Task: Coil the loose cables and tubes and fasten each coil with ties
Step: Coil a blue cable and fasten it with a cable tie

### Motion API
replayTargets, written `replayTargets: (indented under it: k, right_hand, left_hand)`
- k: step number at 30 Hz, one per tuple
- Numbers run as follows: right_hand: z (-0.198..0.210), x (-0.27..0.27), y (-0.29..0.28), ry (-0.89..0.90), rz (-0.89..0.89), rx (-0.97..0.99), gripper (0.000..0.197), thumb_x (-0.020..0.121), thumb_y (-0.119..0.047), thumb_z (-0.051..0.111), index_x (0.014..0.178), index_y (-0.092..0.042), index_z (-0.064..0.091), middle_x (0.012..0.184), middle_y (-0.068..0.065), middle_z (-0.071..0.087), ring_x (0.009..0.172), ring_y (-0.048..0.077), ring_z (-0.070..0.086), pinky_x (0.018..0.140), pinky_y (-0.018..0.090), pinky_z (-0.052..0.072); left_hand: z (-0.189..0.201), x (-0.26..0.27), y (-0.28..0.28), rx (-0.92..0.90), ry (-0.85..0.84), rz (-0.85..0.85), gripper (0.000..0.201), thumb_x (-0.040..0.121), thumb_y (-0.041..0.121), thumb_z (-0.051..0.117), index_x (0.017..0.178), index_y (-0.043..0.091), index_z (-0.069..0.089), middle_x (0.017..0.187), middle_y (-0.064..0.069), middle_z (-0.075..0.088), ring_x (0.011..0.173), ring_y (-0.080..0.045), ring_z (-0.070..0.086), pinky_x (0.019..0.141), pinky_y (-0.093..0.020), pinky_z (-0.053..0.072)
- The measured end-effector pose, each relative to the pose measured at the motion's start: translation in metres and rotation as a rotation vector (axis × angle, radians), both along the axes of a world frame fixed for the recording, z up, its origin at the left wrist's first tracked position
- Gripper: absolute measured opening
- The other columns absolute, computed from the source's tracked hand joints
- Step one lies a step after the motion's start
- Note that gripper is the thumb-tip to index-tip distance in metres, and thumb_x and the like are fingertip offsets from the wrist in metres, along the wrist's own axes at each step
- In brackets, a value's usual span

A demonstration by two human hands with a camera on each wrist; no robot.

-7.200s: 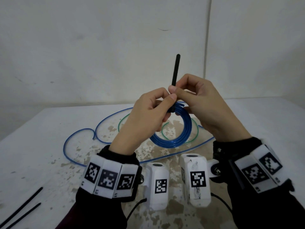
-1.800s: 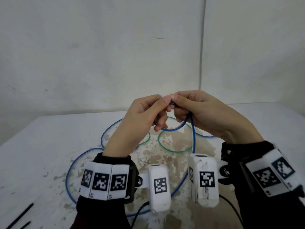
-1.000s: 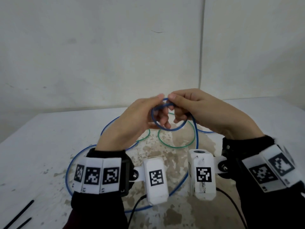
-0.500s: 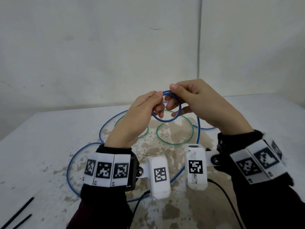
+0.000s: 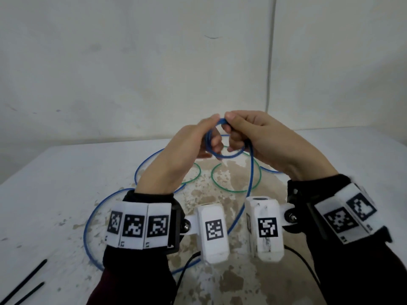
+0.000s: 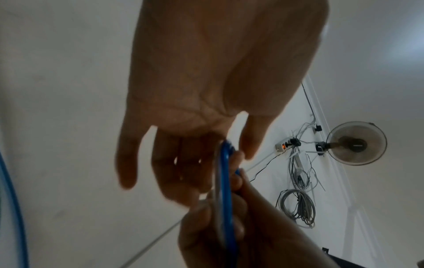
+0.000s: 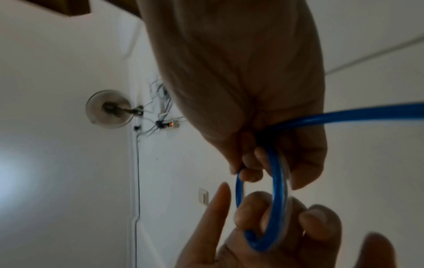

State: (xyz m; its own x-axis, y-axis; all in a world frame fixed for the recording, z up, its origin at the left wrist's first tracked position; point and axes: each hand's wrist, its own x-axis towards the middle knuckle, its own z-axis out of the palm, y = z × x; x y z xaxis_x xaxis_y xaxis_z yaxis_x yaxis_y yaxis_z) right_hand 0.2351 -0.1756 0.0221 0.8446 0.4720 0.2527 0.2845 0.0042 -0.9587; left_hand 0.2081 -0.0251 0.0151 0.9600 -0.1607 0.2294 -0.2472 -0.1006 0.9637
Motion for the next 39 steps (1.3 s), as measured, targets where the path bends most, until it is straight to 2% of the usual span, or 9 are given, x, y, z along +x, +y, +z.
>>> replayTargets:
  k: [3, 9, 14, 19, 21, 25, 28, 33, 39]
  right_hand:
    - [0.000, -0.003, 0.000, -0.075, -0.030, -0.138, 0.036, 0.102, -0.019, 0.038, 0.071, -0.011, 0.054, 0.059, -0.003, 0.046, 0.051, 0.008, 0.035, 0.058, 0.017, 0.041]
    - [0.007, -0.004, -0.001, 0.169, 0.082, 0.146, 0.033, 0.102, -0.015, 0.032, 0.076, -0.008, 0.051, 0.053, -0.002, 0.038, 0.056, 0.016, 0.043, 0.068, 0.024, 0.049]
    - [0.007, -0.010, -0.003, -0.017, 0.056, -0.129, 0.036, 0.102, -0.020, 0.037, 0.070, -0.010, 0.048, 0.050, -0.008, 0.026, 0.046, 0.010, 0.024, 0.053, 0.019, 0.038]
    - [0.006, -0.010, 0.002, 0.070, 0.073, 0.062, 0.037, 0.103, -0.021, 0.033, 0.076, -0.006, 0.053, 0.052, 0.001, 0.042, 0.048, 0.007, 0.051, 0.058, 0.019, 0.045]
    - [0.006, -0.008, 0.002, 0.084, 0.110, 0.128, 0.038, 0.103, -0.022, 0.033, 0.073, -0.008, 0.051, 0.053, 0.000, 0.039, 0.052, 0.012, 0.042, 0.059, 0.019, 0.044]
    - [0.005, -0.008, -0.002, -0.016, 0.069, -0.027, 0.040, 0.103, -0.026, 0.035, 0.067, -0.012, 0.044, 0.051, -0.008, 0.024, 0.047, 0.010, 0.022, 0.052, 0.018, 0.030]
    - [0.004, -0.007, 0.001, 0.018, 0.047, 0.017, 0.038, 0.103, -0.027, 0.037, 0.072, -0.009, 0.050, 0.050, -0.007, 0.032, 0.048, 0.011, 0.032, 0.057, 0.019, 0.036]
    - [0.007, -0.004, -0.004, 0.017, 0.001, 0.060, 0.037, 0.102, -0.025, 0.037, 0.075, -0.008, 0.056, 0.053, -0.002, 0.051, 0.054, 0.013, 0.056, 0.069, 0.027, 0.055]
    - [0.005, -0.005, -0.002, 0.025, 0.028, 0.127, 0.038, 0.103, -0.022, 0.033, 0.083, -0.005, 0.060, 0.064, 0.006, 0.064, 0.067, 0.016, 0.064, 0.073, 0.024, 0.055]
  left_hand:
    - [-0.001, -0.003, -0.002, -0.064, 0.060, -0.087, 0.036, 0.102, 0.023, 0.036, 0.074, 0.007, 0.052, 0.057, 0.003, 0.042, 0.055, -0.013, 0.045, 0.068, -0.025, 0.044]
    - [0.008, -0.005, 0.002, -0.383, 0.044, -0.081, 0.035, 0.102, 0.016, 0.030, 0.071, 0.010, 0.044, 0.057, 0.002, 0.032, 0.052, -0.012, 0.034, 0.058, -0.021, 0.037]
    - [0.002, -0.006, 0.004, -0.056, 0.056, -0.147, 0.039, 0.103, 0.027, 0.032, 0.076, 0.008, 0.054, 0.048, 0.001, 0.028, 0.051, -0.022, 0.052, 0.067, -0.025, 0.048]
    - [0.002, -0.002, 0.007, -0.358, -0.005, -0.101, 0.034, 0.103, 0.018, 0.032, 0.073, 0.009, 0.044, 0.052, 0.006, 0.033, 0.054, -0.014, 0.032, 0.068, -0.028, 0.036]
    - [0.005, -0.003, 0.007, -0.434, 0.018, -0.103, 0.034, 0.103, 0.018, 0.030, 0.072, 0.010, 0.042, 0.051, 0.005, 0.030, 0.049, -0.012, 0.031, 0.066, -0.028, 0.031]
    - [0.006, -0.009, 0.003, -0.206, 0.084, -0.140, 0.038, 0.102, 0.027, 0.032, 0.069, 0.010, 0.043, 0.048, 0.006, 0.031, 0.046, -0.012, 0.027, 0.057, -0.023, 0.030]
    - [0.006, -0.008, 0.002, -0.211, 0.025, -0.082, 0.041, 0.103, 0.029, 0.032, 0.066, 0.014, 0.040, 0.058, 0.000, 0.017, 0.047, -0.010, 0.021, 0.051, -0.018, 0.026]
    - [0.008, -0.007, 0.007, -0.231, 0.009, -0.108, 0.035, 0.103, 0.022, 0.032, 0.069, 0.014, 0.036, 0.055, 0.007, 0.022, 0.048, -0.009, 0.022, 0.049, -0.016, 0.027]
    - [0.010, -0.008, -0.003, -0.303, -0.137, 0.016, 0.034, 0.103, 0.014, 0.031, 0.069, 0.014, 0.034, 0.058, 0.004, 0.022, 0.048, -0.008, 0.018, 0.050, -0.018, 0.019]
